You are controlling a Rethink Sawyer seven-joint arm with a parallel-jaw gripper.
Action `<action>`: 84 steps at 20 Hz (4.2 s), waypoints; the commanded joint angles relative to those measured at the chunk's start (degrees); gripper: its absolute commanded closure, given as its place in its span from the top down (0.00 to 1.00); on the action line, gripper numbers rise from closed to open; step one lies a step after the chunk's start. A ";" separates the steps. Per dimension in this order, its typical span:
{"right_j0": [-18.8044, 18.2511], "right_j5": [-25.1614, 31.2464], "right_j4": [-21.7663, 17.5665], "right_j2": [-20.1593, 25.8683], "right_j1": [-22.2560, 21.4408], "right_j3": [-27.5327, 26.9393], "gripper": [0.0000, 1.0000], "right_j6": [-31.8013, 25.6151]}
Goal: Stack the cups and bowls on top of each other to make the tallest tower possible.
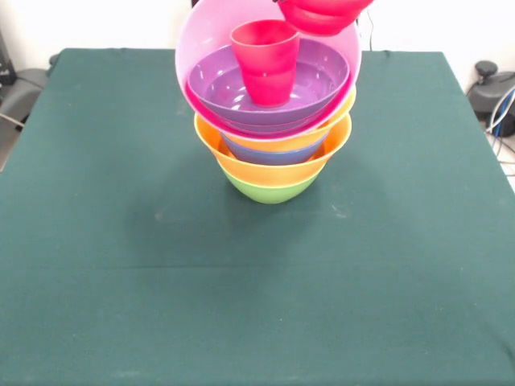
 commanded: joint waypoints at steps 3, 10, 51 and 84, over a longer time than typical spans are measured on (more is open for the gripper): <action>-0.08 12.23 -0.01 -0.89 4.35 -5.52 0.00 -23.39; -0.10 14.16 -0.39 -1.86 5.78 -7.77 0.00 -26.16; -2.82 19.90 -3.20 -1.74 3.35 -3.97 0.00 -27.78; -0.77 10.62 -7.68 -3.02 0.16 3.67 0.00 -17.15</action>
